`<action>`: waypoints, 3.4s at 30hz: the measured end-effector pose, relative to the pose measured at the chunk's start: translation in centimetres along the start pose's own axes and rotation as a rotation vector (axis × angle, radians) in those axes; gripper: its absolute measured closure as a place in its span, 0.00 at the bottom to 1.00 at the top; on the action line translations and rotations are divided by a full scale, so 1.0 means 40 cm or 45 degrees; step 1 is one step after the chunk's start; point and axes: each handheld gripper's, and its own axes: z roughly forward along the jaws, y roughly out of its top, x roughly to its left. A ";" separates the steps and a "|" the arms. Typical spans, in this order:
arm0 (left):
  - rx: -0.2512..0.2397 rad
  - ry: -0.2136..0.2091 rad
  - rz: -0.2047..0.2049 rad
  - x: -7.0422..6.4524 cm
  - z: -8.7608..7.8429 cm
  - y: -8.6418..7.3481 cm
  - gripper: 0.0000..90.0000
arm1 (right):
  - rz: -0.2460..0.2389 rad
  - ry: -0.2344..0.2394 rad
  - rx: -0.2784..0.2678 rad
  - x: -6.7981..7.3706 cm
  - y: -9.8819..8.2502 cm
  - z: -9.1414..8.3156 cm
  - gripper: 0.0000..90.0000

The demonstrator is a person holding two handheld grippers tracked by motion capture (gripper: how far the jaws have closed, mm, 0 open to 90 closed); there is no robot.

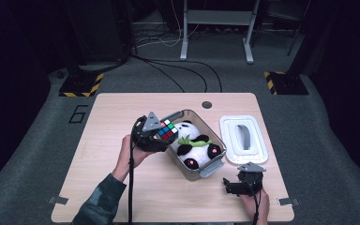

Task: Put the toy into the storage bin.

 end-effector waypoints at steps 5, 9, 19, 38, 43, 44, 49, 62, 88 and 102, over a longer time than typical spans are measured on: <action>0.000 -0.027 -0.005 0.000 0.022 0.012 0.38 | -0.001 0.000 0.000 0.000 0.000 0.000 0.02; 0.005 -0.051 -0.008 -0.001 0.041 0.019 0.38 | -0.001 -0.001 0.000 0.000 0.000 0.000 0.02; -0.002 -0.111 -0.030 -0.017 0.093 0.033 0.38 | -0.001 -0.001 -0.001 0.000 0.000 0.000 0.02; 0.108 -0.185 -0.115 -0.045 0.186 0.044 0.38 | -0.002 0.000 -0.001 0.000 0.000 0.000 0.02; 0.161 -0.173 -0.080 -0.051 0.200 0.044 0.38 | -0.002 0.002 -0.001 0.000 0.000 0.000 0.02; 0.168 -0.175 -0.084 -0.051 0.205 0.043 0.38 | -0.001 0.001 -0.001 0.000 0.000 0.000 0.02; 0.202 -0.180 -0.072 -0.050 0.213 0.037 0.38 | -0.001 0.000 0.002 0.000 0.000 -0.001 0.02; 0.218 -0.154 0.014 -0.060 0.203 0.049 0.38 | -0.001 0.000 0.000 0.001 -0.001 -0.001 0.02; 0.098 -0.139 -0.028 -0.049 0.106 0.048 0.13 | 0.001 0.001 -0.002 0.001 0.000 -0.001 0.02; 0.047 -0.044 -0.073 -0.017 -0.010 -0.024 0.02 | 0.002 0.002 -0.003 0.001 -0.001 -0.001 0.02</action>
